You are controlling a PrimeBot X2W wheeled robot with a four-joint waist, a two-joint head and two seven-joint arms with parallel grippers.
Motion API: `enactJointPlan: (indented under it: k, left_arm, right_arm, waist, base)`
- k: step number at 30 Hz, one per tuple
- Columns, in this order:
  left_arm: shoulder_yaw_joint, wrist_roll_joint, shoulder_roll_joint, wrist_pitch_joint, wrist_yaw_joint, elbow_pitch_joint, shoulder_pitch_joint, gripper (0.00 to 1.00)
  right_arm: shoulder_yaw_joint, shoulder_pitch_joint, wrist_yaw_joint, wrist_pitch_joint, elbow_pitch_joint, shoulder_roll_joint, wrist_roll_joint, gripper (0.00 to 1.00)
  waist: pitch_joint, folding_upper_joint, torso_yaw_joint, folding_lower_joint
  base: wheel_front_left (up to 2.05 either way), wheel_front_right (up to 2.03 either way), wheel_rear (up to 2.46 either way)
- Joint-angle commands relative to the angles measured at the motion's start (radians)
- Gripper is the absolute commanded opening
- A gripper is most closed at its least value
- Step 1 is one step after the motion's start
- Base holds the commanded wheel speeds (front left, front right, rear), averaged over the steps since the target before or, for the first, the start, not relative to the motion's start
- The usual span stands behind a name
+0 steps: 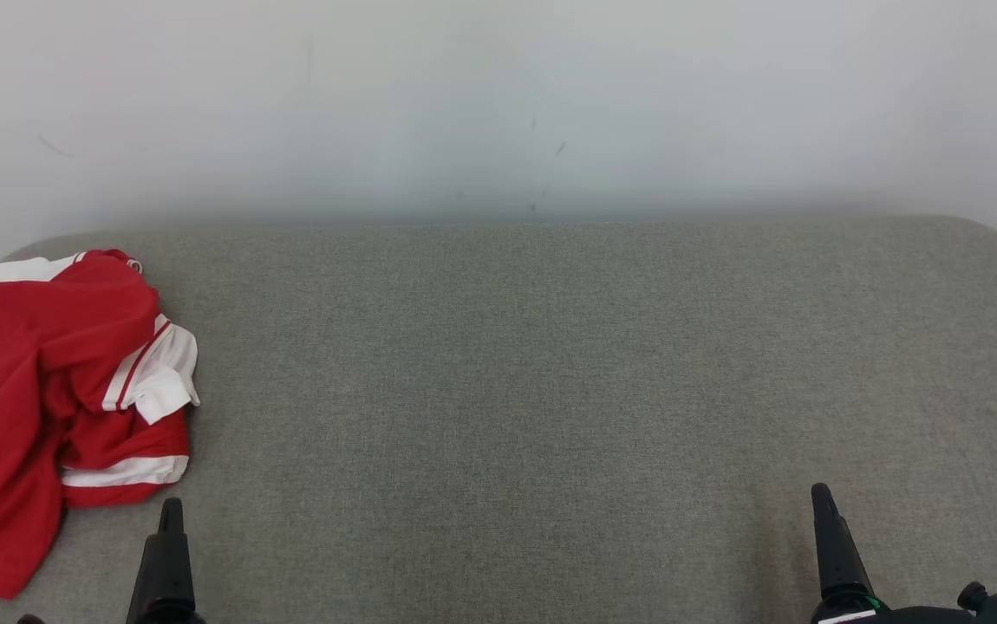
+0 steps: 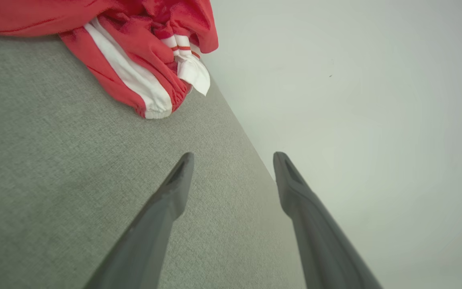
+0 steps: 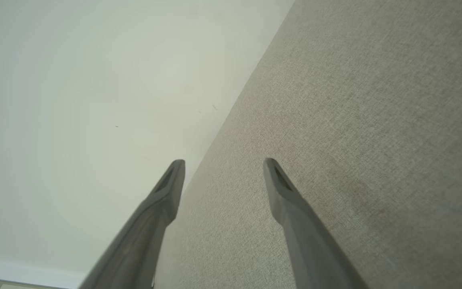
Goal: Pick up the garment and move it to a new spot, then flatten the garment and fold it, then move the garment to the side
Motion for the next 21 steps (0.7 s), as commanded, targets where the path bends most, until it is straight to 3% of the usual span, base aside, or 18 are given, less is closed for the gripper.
enactJointPlan:
  k: [1, 21]
  left_arm:
    - [-0.002, 0.036, 0.007, -0.009, 0.001, -0.019, 0.002, 1.00]
    - [-0.073, 0.442, 0.009, -0.083, 0.054, -0.075, 0.034, 1.00]
  right_arm:
    - [0.003, -0.024, 0.005, -0.008, -0.015, -0.002, -0.027, 1.00]
    - [0.031, -0.023, 0.006, -0.060, 0.004, -0.003, -0.377, 1.00]
  waist:
    - [0.000, 0.0000, 0.000, 0.0000]
    - [-0.001, 0.0000, -0.002, 0.0000]
  base:
    - [0.00, 0.00, 0.00]
    - [0.00, 0.00, 0.00]
